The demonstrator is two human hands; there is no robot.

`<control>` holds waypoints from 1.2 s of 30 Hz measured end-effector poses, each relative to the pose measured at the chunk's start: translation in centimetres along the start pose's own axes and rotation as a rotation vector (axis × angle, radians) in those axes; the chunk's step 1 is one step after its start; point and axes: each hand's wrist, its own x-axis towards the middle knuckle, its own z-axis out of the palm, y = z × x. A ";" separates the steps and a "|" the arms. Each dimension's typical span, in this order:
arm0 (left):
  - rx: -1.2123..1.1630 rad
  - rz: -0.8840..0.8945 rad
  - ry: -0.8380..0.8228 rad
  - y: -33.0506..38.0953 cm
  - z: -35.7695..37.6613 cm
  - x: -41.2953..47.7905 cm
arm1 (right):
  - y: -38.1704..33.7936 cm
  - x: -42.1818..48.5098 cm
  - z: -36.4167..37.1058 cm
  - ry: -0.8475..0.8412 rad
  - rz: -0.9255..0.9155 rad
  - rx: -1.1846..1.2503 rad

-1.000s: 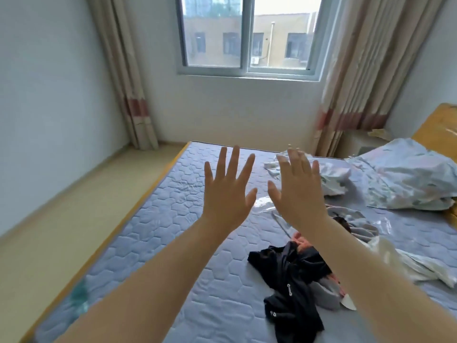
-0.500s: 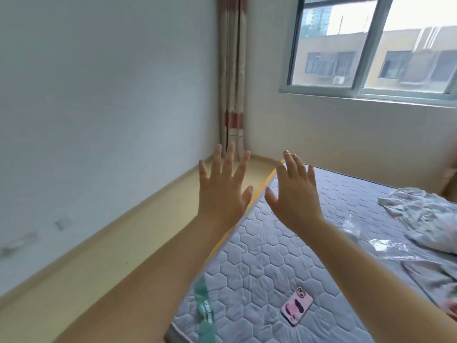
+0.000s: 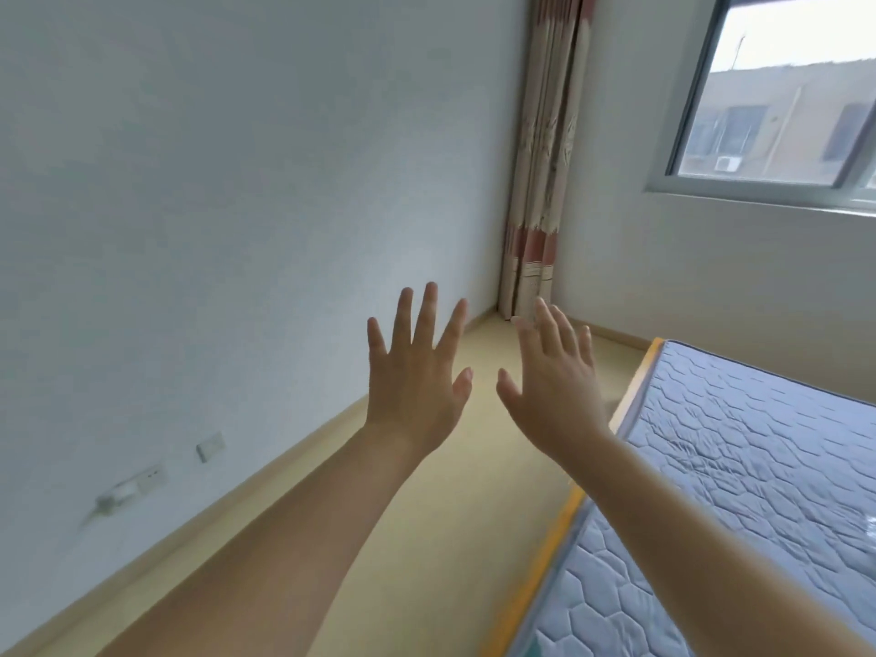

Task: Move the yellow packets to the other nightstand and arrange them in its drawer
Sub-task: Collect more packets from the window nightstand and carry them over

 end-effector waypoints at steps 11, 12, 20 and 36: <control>0.012 0.172 0.058 -14.4 13.0 24.2 | -1.3 23.8 14.1 0.014 0.148 -0.020; -0.010 0.177 0.067 -15.1 14.3 26.1 | -1.0 25.8 15.0 0.009 0.148 -0.035; -0.145 0.299 0.091 -17.7 25.0 42.6 | 3.7 40.4 23.9 0.037 0.209 -0.147; -0.370 0.596 0.107 -6.9 45.8 83.0 | 28.6 69.1 39.2 0.096 0.496 -0.407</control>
